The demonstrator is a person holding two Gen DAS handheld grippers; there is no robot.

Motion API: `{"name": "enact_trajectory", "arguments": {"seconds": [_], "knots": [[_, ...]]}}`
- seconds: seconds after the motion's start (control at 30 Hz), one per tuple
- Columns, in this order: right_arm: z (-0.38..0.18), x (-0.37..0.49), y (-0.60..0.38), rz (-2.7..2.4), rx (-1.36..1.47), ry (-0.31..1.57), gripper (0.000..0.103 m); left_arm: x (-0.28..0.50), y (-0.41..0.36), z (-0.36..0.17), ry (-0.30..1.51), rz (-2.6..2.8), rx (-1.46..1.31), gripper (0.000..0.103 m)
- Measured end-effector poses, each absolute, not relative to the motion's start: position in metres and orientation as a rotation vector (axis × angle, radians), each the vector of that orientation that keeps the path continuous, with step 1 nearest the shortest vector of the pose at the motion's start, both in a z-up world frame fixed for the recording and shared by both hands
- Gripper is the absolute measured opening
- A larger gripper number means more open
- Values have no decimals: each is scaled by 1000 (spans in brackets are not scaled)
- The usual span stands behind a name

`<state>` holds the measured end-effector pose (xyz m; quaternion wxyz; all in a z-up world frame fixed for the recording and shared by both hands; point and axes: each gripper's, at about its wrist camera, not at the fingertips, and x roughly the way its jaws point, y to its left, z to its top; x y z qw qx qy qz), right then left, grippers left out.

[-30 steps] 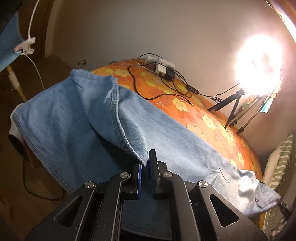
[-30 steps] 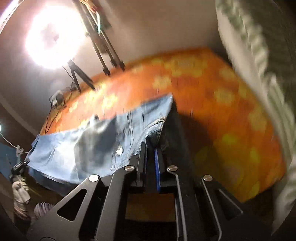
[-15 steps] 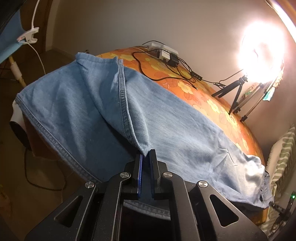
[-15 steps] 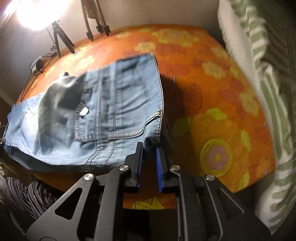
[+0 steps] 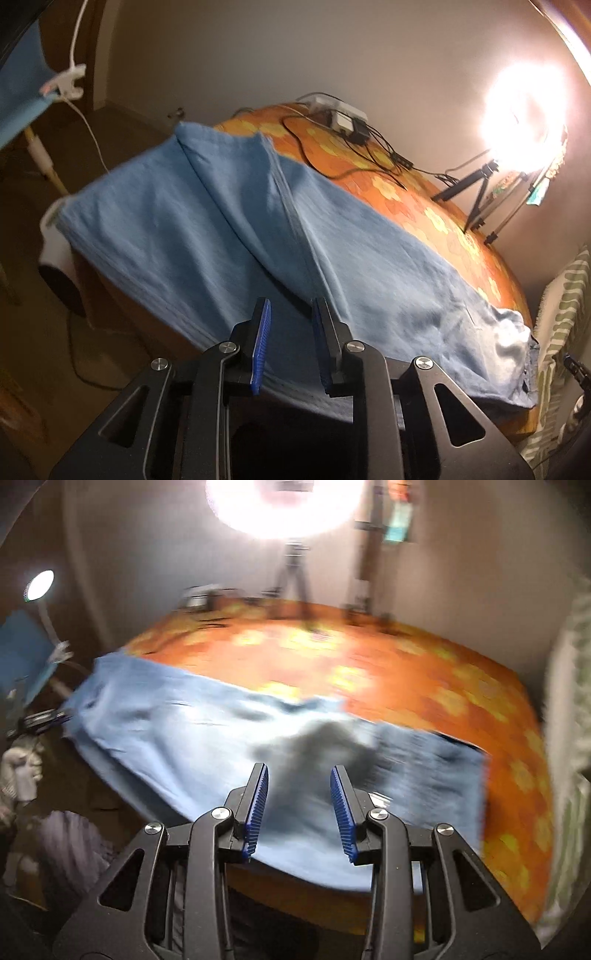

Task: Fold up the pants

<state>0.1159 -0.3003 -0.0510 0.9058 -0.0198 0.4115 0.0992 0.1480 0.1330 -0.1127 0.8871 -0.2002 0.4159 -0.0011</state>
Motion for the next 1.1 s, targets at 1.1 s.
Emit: {"name": "enact_trajectory", "arguments": {"seconds": [1.1], "knots": [[-72,361,-15,705,-21,880,37,328,178,-169,915,99,-259,8]]}}
